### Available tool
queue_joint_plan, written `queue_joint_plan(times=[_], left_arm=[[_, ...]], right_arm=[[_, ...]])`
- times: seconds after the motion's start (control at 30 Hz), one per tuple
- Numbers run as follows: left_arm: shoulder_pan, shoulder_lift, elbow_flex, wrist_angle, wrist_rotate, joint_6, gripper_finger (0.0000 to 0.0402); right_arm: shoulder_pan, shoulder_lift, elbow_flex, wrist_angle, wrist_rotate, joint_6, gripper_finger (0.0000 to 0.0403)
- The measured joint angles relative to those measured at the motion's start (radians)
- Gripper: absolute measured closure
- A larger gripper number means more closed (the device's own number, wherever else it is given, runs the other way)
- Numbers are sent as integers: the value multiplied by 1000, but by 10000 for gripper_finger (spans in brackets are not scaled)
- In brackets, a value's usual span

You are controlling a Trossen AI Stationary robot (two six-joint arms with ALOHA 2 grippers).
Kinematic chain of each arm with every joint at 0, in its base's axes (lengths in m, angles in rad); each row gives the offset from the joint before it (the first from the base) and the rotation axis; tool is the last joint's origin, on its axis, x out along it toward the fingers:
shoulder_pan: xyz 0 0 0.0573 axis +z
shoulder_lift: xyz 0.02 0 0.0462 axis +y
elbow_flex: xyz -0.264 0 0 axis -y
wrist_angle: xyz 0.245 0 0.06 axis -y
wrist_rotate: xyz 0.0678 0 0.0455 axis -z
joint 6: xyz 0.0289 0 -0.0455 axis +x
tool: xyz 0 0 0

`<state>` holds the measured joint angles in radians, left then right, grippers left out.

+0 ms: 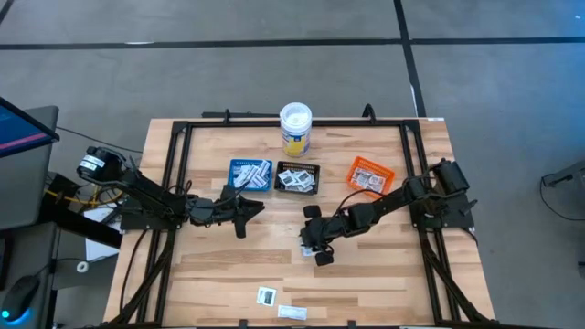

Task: Pick & Place First Aid Supplies
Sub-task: Put the black towelette pack into the black bin

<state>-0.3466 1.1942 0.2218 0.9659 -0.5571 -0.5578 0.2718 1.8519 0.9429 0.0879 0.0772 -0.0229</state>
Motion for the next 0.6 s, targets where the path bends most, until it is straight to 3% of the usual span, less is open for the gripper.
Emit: queue_joint_plan(times=[0.6], left_arm=[[0, 0, 0, 0, 0, 0, 325]], right_arm=[[-10, 5, 0, -44, 2, 83, 291]])
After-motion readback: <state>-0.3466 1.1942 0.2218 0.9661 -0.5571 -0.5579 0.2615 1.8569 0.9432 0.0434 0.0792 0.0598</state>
